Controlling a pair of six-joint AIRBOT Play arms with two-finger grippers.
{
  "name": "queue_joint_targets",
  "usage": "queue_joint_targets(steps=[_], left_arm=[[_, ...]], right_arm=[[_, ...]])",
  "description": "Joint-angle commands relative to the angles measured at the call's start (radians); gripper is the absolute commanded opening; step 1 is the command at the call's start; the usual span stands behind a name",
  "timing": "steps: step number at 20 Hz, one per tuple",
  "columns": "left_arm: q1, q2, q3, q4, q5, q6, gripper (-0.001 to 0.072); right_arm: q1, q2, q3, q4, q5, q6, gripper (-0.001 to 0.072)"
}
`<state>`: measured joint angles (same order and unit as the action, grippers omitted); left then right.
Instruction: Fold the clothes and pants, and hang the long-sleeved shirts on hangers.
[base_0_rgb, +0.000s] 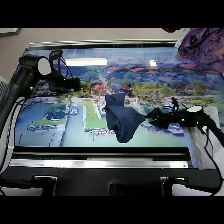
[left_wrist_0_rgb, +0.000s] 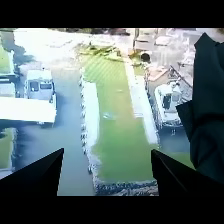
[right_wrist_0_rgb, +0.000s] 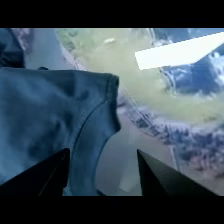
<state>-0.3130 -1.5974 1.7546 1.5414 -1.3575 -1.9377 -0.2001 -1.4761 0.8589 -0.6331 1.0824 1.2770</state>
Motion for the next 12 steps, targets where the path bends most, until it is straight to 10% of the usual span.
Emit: queue_joint_targets(steps=[1, 5, 8, 10, 12], left_arm=[[0.002, -0.001, -0.001, 0.009, 0.046, 0.000, 0.0611], [0.002, -0.002, -0.002, 0.008, 0.069, -0.001, 0.0611], [0.002, -0.024, -0.002, 0.006, 0.072, -0.013, 0.0611], [0.002, -0.056, -0.002, -0.018, 0.077, -0.027, 0.0611], [0.002, -0.103, -0.002, -0.080, 0.101, -0.025, 0.0611]], right_arm=[[0.051, -0.076, -0.003, 0.037, -0.097, -0.090, 0.0480], [0.054, -0.076, 0.001, 0.090, -0.167, -0.113, 0.0477], [0.055, -0.076, 0.001, 0.121, -0.171, -0.141, 0.0286], [0.055, -0.076, 0.001, 0.124, -0.142, -0.177, 0.0032], [0.055, -0.076, 0.001, 0.124, -0.118, -0.182, 0.0031]])
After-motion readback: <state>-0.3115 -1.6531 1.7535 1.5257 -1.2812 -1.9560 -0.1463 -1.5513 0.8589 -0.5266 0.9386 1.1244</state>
